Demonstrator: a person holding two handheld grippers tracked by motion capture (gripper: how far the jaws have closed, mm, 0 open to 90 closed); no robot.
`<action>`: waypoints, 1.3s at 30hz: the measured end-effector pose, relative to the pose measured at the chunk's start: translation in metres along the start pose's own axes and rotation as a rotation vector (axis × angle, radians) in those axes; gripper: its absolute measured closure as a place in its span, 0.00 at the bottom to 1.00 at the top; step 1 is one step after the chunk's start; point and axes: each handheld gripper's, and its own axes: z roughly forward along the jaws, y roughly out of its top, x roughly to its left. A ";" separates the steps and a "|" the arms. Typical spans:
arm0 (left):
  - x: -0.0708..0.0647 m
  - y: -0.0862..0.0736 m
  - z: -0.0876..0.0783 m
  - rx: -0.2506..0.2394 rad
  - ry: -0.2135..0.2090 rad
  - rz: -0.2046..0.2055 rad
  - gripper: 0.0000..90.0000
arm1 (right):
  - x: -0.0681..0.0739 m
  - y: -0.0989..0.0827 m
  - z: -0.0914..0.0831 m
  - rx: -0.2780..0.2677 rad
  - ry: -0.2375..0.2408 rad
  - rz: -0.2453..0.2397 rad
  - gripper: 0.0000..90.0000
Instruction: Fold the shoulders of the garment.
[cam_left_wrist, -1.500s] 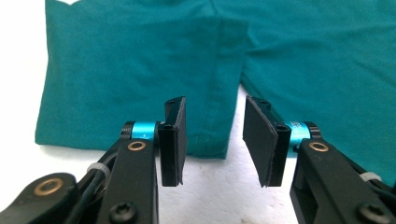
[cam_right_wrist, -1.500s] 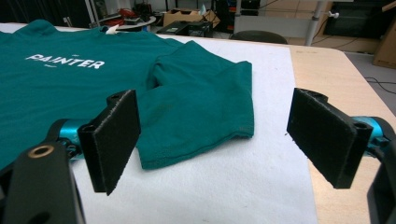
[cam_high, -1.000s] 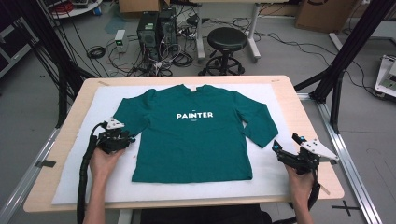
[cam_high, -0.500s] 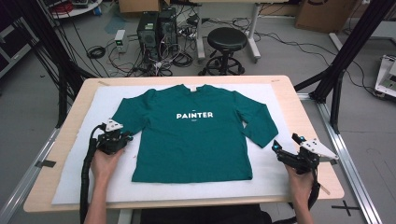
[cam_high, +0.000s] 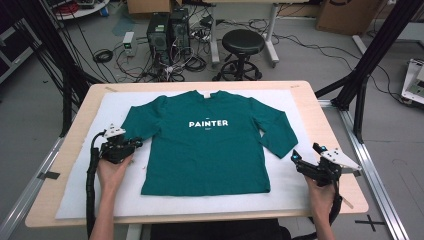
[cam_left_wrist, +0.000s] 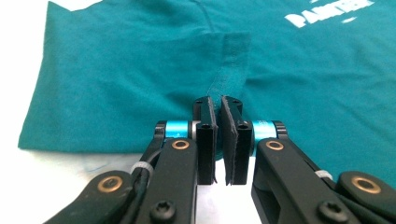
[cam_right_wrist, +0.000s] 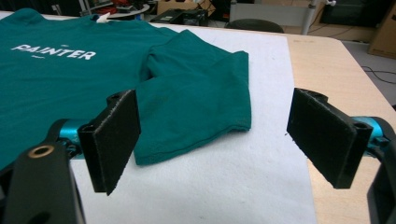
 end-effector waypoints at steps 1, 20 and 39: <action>-0.001 0.002 -0.001 -0.010 -0.011 -0.006 0.94 | 0.000 0.000 0.000 0.001 -0.003 0.001 0.20; -0.053 0.042 0.024 -0.042 -0.081 0.054 0.94 | 0.002 0.001 0.001 0.013 -0.013 -0.008 0.20; -0.128 0.060 0.080 -0.049 -0.164 0.097 0.94 | 0.002 0.001 0.002 0.025 -0.009 -0.012 0.20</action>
